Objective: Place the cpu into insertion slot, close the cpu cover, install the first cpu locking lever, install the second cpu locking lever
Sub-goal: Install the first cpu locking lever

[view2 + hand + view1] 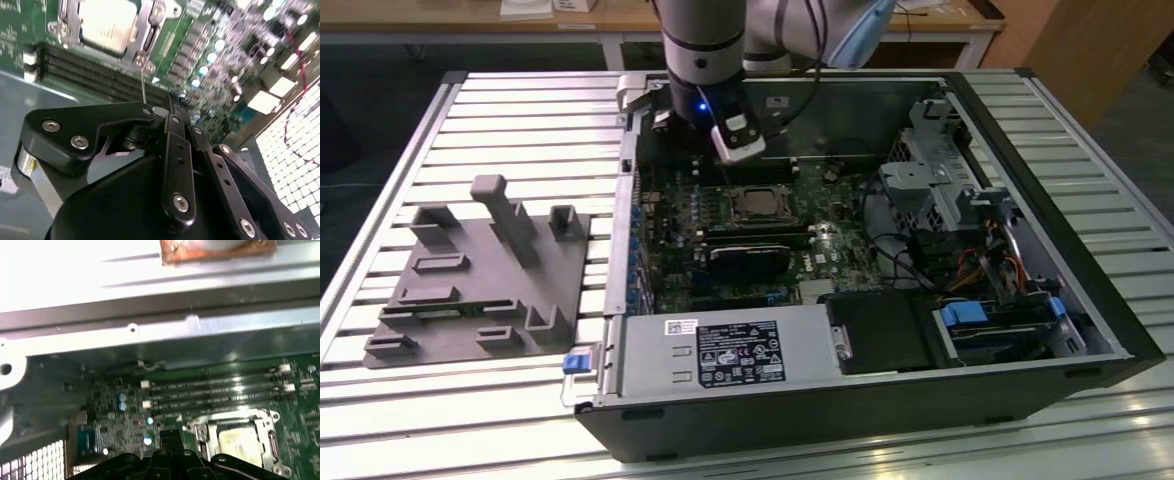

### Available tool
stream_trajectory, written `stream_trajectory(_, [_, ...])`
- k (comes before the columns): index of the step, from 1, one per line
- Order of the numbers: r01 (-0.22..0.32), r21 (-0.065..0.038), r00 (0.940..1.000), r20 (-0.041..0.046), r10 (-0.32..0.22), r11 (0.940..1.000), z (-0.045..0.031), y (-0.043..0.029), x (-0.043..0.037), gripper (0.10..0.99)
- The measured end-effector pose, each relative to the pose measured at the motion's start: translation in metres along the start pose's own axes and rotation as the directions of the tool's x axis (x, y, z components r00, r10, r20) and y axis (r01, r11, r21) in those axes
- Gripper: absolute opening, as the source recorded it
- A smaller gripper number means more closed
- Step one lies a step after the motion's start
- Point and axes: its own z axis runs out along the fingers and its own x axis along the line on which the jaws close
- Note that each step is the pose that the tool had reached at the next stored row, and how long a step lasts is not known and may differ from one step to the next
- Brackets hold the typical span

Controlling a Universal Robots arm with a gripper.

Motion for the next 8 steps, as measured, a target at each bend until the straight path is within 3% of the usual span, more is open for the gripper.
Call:
stream_trajectory(4, [-0.001,-0.044,1.0,-0.0064,0.001,0.999,-0.0001,-0.0004,0.0006,0.106])
stream_trajectory(8, [-0.001,-0.049,1.0,-0.0071,0.001,0.9988,-0.0001,-0.0004,0.0006,0.106])
